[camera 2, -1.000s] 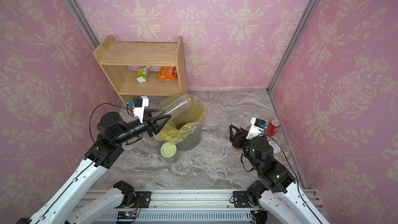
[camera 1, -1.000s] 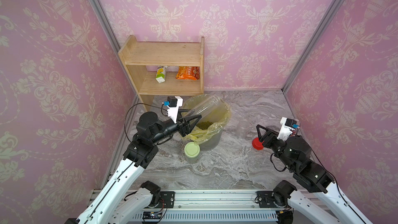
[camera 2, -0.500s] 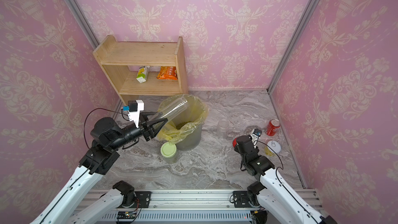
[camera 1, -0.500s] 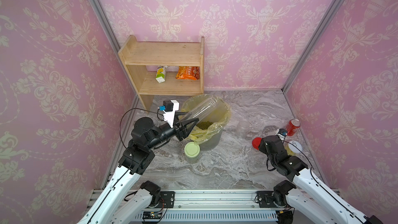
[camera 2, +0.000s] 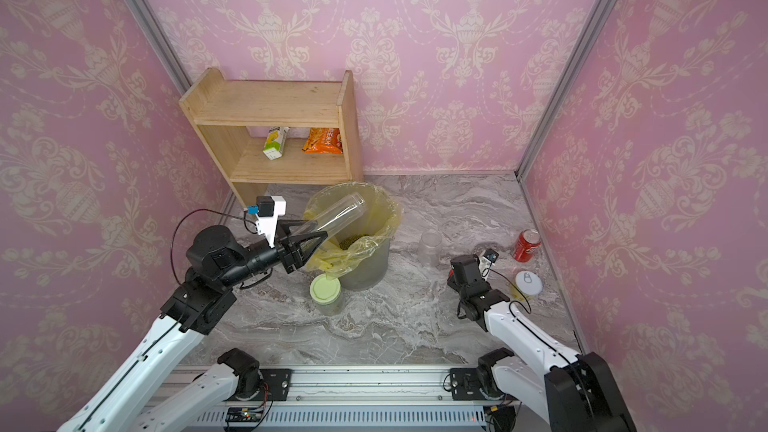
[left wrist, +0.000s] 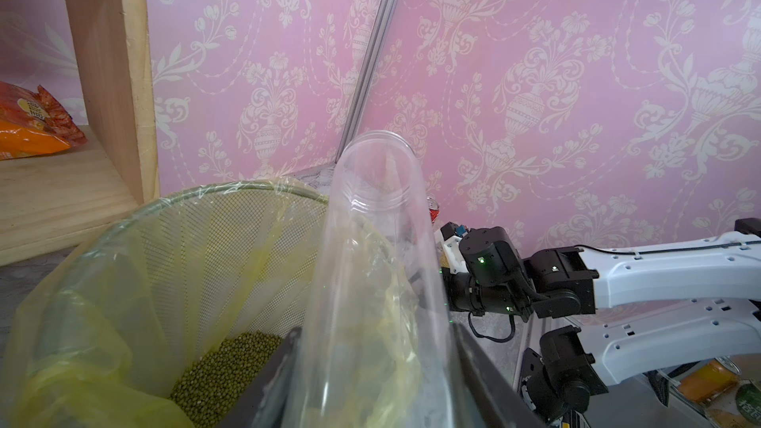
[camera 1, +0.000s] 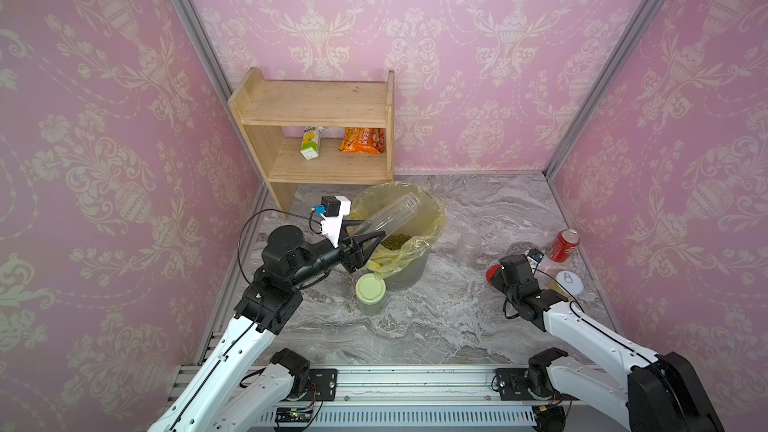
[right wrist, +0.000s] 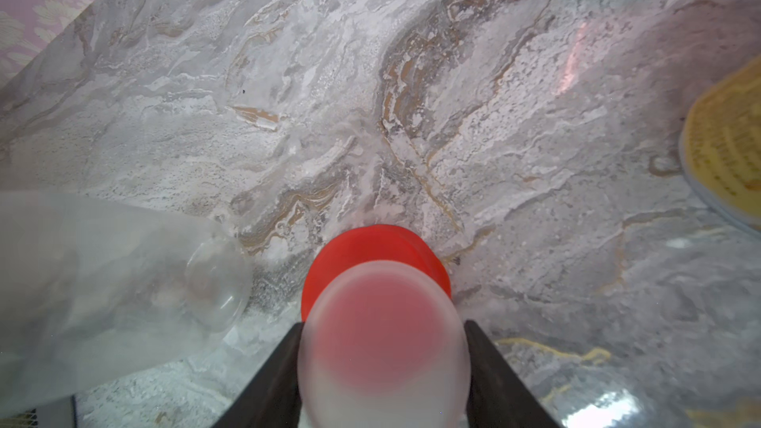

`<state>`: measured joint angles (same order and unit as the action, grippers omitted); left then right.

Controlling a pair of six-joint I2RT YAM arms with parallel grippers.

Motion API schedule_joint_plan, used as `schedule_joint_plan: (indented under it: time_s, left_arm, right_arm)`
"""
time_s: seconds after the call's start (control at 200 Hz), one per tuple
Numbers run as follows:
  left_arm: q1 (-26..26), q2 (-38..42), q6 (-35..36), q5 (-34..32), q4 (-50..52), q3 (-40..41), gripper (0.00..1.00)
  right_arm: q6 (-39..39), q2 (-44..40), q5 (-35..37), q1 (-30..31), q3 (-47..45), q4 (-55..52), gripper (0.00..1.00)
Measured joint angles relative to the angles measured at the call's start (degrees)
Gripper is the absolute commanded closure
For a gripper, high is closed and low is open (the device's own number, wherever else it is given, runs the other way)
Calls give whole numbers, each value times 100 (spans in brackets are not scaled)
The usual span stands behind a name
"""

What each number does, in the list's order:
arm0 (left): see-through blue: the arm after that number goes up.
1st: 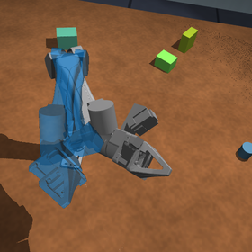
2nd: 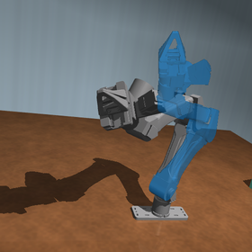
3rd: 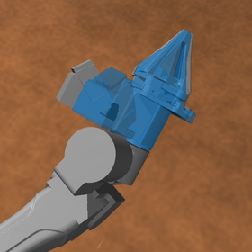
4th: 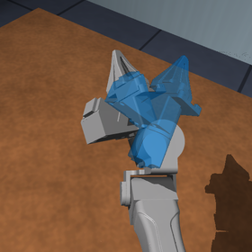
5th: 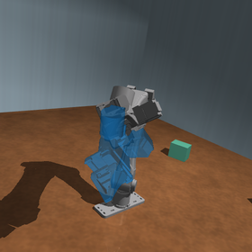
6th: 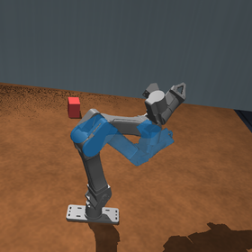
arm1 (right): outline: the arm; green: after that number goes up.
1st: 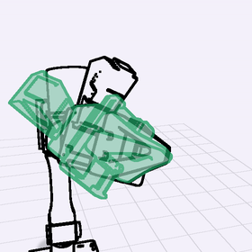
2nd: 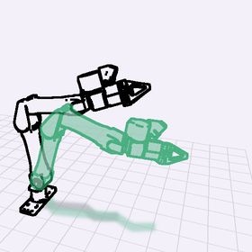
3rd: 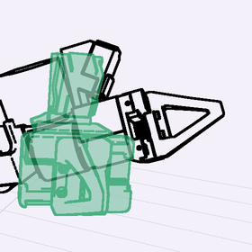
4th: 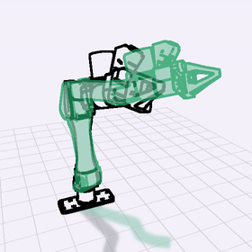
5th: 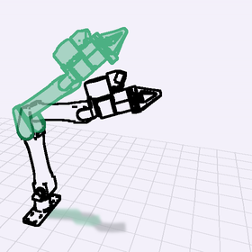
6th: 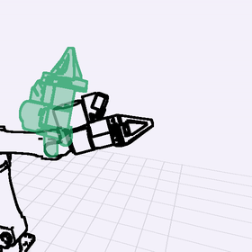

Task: Empty moldy mung beans from jars
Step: Place the lid at the center of the board.

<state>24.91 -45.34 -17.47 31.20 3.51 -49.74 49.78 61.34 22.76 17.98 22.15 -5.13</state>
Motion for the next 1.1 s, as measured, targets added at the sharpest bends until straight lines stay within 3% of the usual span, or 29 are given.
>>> schedule_joint_plan:
  time_s: [0.395, 0.756, 1.101]
  left_arm:
    - [-4, -52, 2, -4, -61, 74, 66]
    - [-4, -120, 0, -7, -66, 72, 65]
    - [-4, -120, 0, -7, -66, 72, 65]
  right_arm:
    - [-2, 310, 83, 411, -103, 623, 59]
    - [-9, -686, 118, 857, -232, -197, 60]
    - [-52, 339, 33, 1093, -273, -232, 59]
